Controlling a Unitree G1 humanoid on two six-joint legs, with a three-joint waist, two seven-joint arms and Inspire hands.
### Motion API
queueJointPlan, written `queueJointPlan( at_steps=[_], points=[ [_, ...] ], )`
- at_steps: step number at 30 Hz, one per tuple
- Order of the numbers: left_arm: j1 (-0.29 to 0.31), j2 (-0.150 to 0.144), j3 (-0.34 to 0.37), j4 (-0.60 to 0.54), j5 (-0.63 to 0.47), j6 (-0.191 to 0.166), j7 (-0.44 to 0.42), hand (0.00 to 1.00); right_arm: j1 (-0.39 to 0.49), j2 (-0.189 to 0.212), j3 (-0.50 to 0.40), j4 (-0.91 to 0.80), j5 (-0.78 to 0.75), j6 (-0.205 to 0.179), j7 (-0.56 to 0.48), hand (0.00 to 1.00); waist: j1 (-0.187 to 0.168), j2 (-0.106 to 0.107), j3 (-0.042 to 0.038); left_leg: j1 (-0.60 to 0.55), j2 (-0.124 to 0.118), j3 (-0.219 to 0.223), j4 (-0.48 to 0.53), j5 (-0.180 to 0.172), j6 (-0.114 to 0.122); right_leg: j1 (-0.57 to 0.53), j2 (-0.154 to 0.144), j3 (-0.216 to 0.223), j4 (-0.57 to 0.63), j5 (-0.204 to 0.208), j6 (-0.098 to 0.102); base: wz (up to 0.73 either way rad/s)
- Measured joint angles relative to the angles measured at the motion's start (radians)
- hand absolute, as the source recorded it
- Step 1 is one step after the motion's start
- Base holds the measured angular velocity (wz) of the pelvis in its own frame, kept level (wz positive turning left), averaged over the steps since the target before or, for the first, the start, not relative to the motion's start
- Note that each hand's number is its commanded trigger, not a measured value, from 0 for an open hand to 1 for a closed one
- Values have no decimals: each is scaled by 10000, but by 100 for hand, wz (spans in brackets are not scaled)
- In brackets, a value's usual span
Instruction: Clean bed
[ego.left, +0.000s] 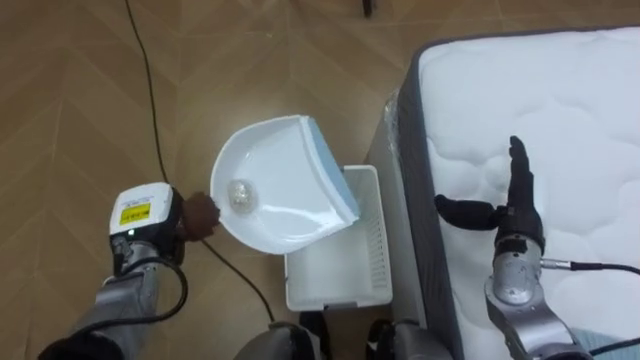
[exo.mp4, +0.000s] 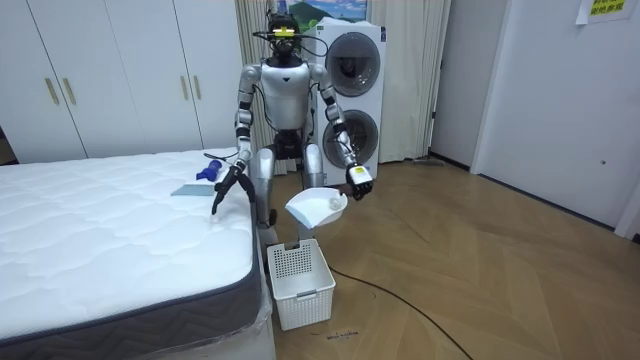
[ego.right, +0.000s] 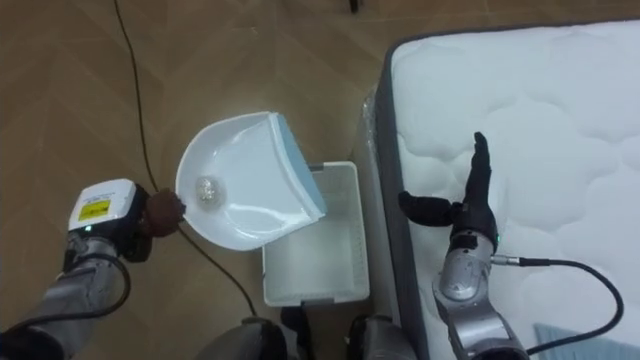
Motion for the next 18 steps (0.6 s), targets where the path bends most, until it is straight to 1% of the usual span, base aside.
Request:
queueJointPlan(
  at_steps=[2,4,8,9,11,13,16,18],
  points=[
    [-101,80,-158,0,267,87,-150,100,-6,-3,82,-2,5,43,0,0,-154,2,-2,3,-1,19,-20,-1,0,4,0,8,-21,0,0,0],
    [-278,110,-349,-1,499,204,-368,100,-34,-3,209,-9,1,200,1,0,-262,2,-1,2,0,47,-39,-2,0,-8,1,31,-38,1,1,0],
    [-518,140,-742,-7,680,337,-534,100,-71,-3,355,-20,2,251,19,0,-282,1,-2,8,2,148,-91,0,1,-85,7,132,-27,2,2,-7],
    [-516,141,-827,-7,678,414,-570,100,-143,-8,432,-23,4,346,19,0,-263,1,-2,8,5,228,-131,1,3,-148,27,232,-28,2,2,-16],
    [-517,148,-1004,-6,678,539,-799,100,-231,-15,587,-27,9,477,19,0,-299,10,-1,5,5,288,-171,5,11,-184,25,273,-27,3,2,-11],
    [-518,150,-1230,-8,692,636,-1212,100,-270,-6,686,-85,8,641,20,0,-338,17,1,2,12,288,-179,3,9,-190,31,266,-35,2,1,0],
    [-507,172,-1447,-7,970,699,-1772,100,-305,-6,689,-94,9,648,20,0,-363,22,4,-2,12,288,-179,2,8,-186,28,256,-41,2,1,0],
    [-500,177,-1463,-7,1151,708,-2079,100,-306,0,709,-94,9,650,20,0,-364,23,5,-3,11,288,-177,2,8,-190,24,254,-38,2,2,0]
  ],
)
